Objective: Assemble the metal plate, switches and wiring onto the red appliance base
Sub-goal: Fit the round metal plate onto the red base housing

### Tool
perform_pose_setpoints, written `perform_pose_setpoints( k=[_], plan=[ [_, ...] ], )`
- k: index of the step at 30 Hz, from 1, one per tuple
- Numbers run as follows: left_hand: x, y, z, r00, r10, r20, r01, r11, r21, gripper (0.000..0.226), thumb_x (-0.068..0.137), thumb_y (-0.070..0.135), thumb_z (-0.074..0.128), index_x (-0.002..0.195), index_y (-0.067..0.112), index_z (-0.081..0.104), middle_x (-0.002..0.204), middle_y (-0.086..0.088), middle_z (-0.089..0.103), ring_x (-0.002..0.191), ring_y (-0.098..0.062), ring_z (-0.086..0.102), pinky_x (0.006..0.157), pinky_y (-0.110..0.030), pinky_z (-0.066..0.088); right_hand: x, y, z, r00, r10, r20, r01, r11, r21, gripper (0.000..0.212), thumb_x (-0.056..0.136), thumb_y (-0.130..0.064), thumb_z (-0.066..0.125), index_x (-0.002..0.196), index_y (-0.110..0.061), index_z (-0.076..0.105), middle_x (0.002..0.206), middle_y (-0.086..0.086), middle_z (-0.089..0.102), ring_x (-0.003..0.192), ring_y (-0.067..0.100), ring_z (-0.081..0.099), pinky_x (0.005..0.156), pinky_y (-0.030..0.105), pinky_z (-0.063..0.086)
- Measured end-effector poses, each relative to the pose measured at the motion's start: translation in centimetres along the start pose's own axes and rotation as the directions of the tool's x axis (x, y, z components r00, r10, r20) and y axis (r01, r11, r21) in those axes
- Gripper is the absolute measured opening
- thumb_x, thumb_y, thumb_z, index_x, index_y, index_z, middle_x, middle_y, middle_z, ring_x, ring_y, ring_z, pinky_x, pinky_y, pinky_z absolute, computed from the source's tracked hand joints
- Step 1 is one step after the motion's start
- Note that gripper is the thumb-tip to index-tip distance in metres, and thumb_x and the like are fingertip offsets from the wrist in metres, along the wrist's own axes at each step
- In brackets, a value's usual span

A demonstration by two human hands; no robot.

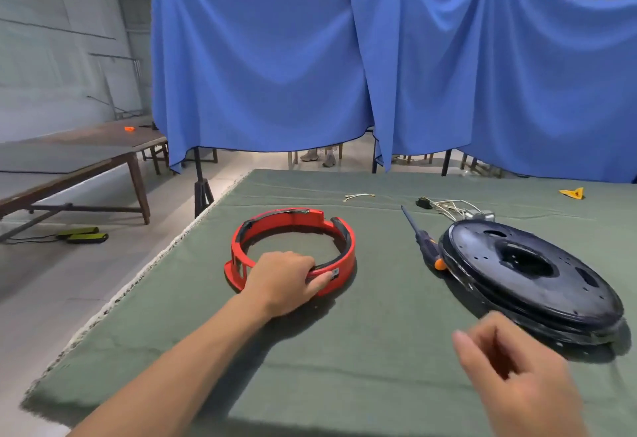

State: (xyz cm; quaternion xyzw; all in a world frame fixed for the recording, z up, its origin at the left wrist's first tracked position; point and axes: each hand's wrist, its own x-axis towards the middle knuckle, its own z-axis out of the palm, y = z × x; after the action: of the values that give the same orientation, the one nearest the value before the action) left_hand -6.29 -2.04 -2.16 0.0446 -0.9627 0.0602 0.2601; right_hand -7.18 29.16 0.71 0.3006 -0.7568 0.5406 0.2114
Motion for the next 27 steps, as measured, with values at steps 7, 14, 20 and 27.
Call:
perform_pose_setpoints(
  k=[7, 14, 20, 27],
  plan=[
    [2.6, -0.1, 2.5, 0.952, 0.038, -0.305, -0.023, 0.998, 0.050, 0.054, 0.082, 0.057, 0.045, 0.046, 0.017, 0.050, 0.041, 0.001, 0.052, 0.036, -0.021, 0.051, 0.036, -0.023, 0.033, 9.5, 4.4, 11.1, 0.967, 0.119, 0.224, -0.114, 0.993, -0.036, 0.036, 0.082, -0.024, 0.065, 0.054, -0.019, 0.042, 0.049, -0.008, 0.046, 0.049, 0.007, 0.038, 0.054, 0.029, 0.036],
    [3.9, -1.3, 1.8, 0.813, 0.264, -0.519, -0.179, 0.962, 0.208, 0.049, 0.081, 0.051, 0.064, 0.047, 0.018, 0.050, 0.043, 0.003, 0.048, 0.039, -0.015, 0.048, 0.038, -0.024, 0.035, 11.2, 6.3, 17.6, 0.797, 0.465, 0.386, -0.537, 0.838, 0.099, 0.040, 0.080, -0.063, 0.058, 0.090, -0.023, 0.057, 0.080, -0.001, 0.069, 0.052, 0.017, 0.065, 0.043, 0.026, 0.041],
    [5.6, -1.4, 3.0, 0.768, 0.418, -0.484, -0.249, 0.893, 0.376, 0.047, 0.081, 0.054, 0.064, 0.049, 0.021, 0.055, 0.047, 0.005, 0.051, 0.051, -0.016, 0.053, 0.046, -0.024, 0.039, 11.4, 6.7, 18.7, 0.725, 0.521, 0.451, -0.674, 0.670, 0.310, 0.029, 0.086, -0.032, 0.068, 0.104, -0.013, 0.055, 0.076, 0.010, 0.074, 0.051, 0.027, 0.067, 0.037, 0.024, 0.043],
    [6.0, -0.2, 3.8, 0.871, 0.199, -0.449, -0.046, 0.943, 0.330, 0.029, 0.080, 0.042, 0.050, 0.069, 0.018, 0.064, 0.069, 0.001, 0.059, 0.070, -0.023, 0.061, 0.089, -0.037, 0.049, 12.7, 8.0, 19.4, 0.765, 0.531, 0.364, -0.641, 0.577, 0.507, 0.032, 0.084, -0.015, 0.070, 0.108, -0.019, 0.050, 0.086, 0.014, 0.071, 0.068, 0.031, 0.072, 0.043, 0.029, 0.051]
  ],
)
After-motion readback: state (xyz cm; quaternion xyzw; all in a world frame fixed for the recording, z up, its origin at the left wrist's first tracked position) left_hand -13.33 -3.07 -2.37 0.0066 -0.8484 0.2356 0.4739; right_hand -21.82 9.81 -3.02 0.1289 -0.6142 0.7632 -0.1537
